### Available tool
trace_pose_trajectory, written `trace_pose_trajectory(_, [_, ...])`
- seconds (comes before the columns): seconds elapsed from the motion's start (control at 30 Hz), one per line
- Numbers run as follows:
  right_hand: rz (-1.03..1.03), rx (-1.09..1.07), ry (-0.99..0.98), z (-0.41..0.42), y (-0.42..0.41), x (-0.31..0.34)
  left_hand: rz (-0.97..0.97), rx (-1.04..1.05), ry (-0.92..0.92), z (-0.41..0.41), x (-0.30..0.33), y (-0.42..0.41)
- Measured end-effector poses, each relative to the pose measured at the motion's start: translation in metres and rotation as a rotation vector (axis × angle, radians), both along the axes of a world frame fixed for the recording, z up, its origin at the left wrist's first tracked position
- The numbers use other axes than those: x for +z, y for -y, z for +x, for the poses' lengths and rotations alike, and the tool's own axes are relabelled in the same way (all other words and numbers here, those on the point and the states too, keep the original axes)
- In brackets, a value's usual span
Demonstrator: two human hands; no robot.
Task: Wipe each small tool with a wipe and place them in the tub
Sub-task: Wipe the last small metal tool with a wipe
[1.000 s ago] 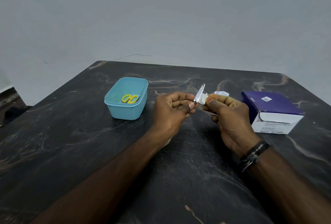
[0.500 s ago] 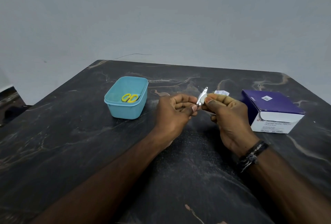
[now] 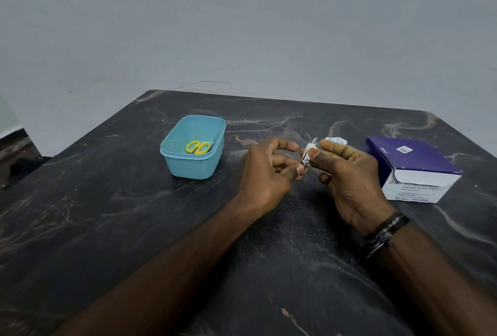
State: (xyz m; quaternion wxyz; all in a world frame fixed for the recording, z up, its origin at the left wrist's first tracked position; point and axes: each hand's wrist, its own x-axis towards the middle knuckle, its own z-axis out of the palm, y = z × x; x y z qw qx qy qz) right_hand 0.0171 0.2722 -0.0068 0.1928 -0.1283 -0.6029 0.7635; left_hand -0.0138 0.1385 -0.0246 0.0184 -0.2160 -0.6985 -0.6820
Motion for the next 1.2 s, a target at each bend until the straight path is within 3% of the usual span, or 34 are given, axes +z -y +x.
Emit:
trace_pose_trajectory(0.37, [0.019,0.070,0.044,-0.001,-0.001,-0.002,-0.059,0.025,-0.037,0.000,0.003,0.003])
trace_pose_trajectory(0.77, [-0.080,0.011,-0.030,-0.006,-0.011,-0.004,-0.069,-0.069,-0.038,0.006,0.003,-0.001])
trace_pose_trajectory(1.2, [-0.036,0.068,0.039,-0.004,-0.003,-0.008,-0.041,-0.004,-0.019,-0.003,-0.001,0.003])
